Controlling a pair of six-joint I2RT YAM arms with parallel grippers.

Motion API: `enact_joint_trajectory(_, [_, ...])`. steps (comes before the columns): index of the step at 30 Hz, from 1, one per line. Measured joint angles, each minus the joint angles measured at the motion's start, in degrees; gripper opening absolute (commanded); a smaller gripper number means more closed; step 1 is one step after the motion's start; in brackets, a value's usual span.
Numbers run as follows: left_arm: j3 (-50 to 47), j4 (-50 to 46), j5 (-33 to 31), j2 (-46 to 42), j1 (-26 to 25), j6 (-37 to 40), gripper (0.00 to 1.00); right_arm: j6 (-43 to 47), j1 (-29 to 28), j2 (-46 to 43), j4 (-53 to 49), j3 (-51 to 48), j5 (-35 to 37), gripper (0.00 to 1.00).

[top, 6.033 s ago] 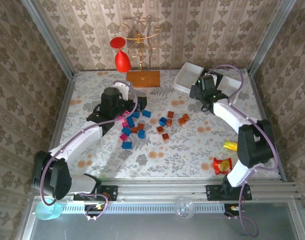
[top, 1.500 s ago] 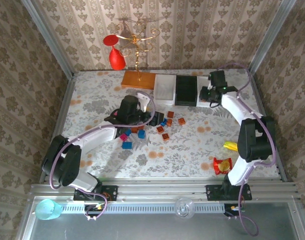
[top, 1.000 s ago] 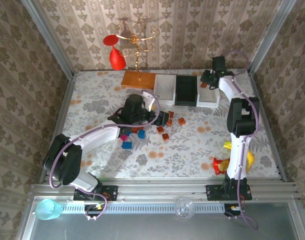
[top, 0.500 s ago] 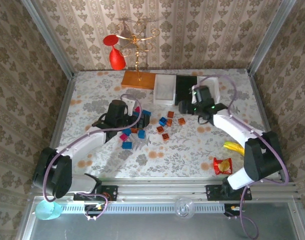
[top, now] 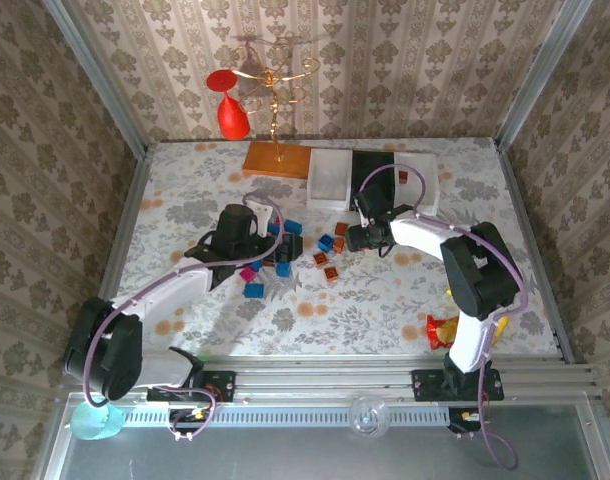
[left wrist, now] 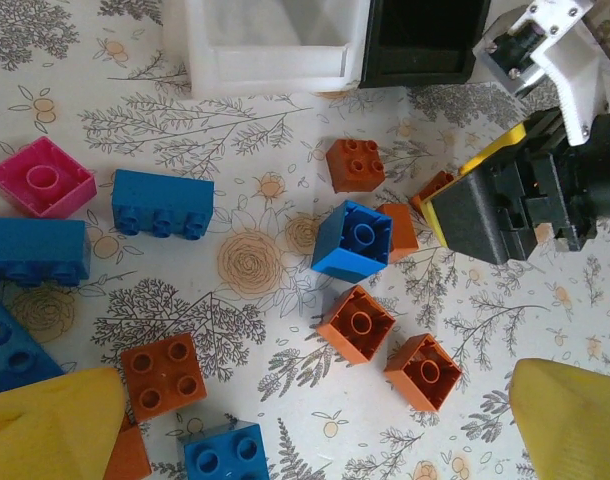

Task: Sort the legos into containers by color
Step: Pick up the lego from the center of the table, then place the lego in the container.

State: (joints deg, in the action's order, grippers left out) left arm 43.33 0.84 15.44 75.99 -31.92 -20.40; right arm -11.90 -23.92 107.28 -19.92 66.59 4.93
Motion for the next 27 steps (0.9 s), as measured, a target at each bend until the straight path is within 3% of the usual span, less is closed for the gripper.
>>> enact_joint_trajectory(5, [0.00, 1.18, -0.07, 1.14, -0.24, -0.81, 1.00, 0.24, 0.00, 1.11, -0.07, 0.35, -0.42, 0.41])
enact_joint_trajectory(12, [0.04, 4.17, -0.33, 1.25, -1.88, -1.53, 1.00, 0.13, 1.01, -3.98, -0.02, -1.77, -0.76, 0.37])
enact_joint_trajectory(19, [4.09, 10.05, 1.75, 6.08, -7.10, -1.38, 1.00, -3.56, 12.41, -16.98, 5.44, -3.54, -1.25, 0.36])
enact_joint_trajectory(22, [7.04, 11.72, 2.75, 8.92, -8.96, -1.20, 1.00, -4.90, 16.72, -15.02, 7.48, -0.87, 0.57, 0.36])
enact_joint_trajectory(27, [10.36, 12.57, 3.04, 11.50, -10.49, -1.03, 1.00, -5.25, 19.91, -3.54, 8.48, 9.40, 3.08, 0.38])
